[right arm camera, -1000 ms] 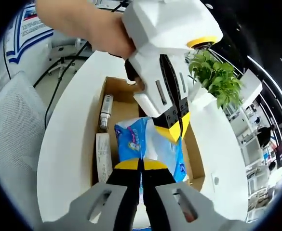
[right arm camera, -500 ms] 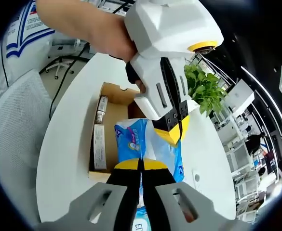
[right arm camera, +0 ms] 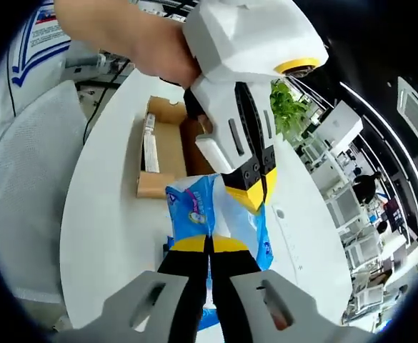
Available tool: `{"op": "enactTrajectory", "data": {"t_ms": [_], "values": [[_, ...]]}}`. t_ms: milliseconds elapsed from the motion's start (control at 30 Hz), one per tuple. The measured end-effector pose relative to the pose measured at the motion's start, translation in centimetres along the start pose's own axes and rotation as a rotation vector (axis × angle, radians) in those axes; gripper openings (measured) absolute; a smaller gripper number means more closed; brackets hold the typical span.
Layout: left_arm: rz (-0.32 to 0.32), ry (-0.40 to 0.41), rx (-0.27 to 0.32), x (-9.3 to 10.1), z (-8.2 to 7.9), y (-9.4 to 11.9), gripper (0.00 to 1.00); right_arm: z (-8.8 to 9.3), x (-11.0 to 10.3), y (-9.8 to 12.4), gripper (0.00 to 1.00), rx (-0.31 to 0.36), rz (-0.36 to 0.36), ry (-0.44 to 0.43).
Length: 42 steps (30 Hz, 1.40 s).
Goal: Operate the shoe box by opening the lid, removing the specified soft item, and placing it in the target area until the item is outside and the box remains undamaged.
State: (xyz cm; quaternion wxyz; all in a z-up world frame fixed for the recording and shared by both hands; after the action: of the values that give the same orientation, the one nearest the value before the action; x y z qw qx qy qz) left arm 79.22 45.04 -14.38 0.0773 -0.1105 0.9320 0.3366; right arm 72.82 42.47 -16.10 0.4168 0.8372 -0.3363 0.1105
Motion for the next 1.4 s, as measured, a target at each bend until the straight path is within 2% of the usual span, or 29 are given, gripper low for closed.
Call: {"op": "enactTrajectory", "data": {"t_ms": [300,567,733,1400], "values": [[0.074,-0.048,0.000,2.4,-3.7,-5.2,0.00,5.5,1.3,3.1,0.00,-0.033,0.045,-0.076],[0.148,-0.094,0.002,4.5,-6.6,-9.4,0.00,9.6,2.2,4.6,0.00,-0.060,0.080,-0.137],[0.180,-0.105,-0.003,5.2,-7.2,-11.4,0.00,11.5,2.4,5.4,0.00,-0.076,0.090,-0.166],[0.293,-0.132,-0.022,7.9,-7.8,-18.9,0.00,18.9,2.6,5.8,0.00,-0.149,0.080,-0.204]]}}
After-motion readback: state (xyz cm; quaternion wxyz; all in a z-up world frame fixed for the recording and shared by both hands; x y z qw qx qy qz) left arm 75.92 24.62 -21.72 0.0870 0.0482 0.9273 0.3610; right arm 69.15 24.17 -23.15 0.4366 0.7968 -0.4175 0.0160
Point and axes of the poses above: the point that each gripper's makers call its tool centre point, and the gripper's own axes: y roughly backward along the fingers, x roughly to its right, z roughly out of its underside, the point moved 4 cm from there along y, roughly backward along the fingers, and after that the axes turned 2 degrees about z, right-handed, at the moved point
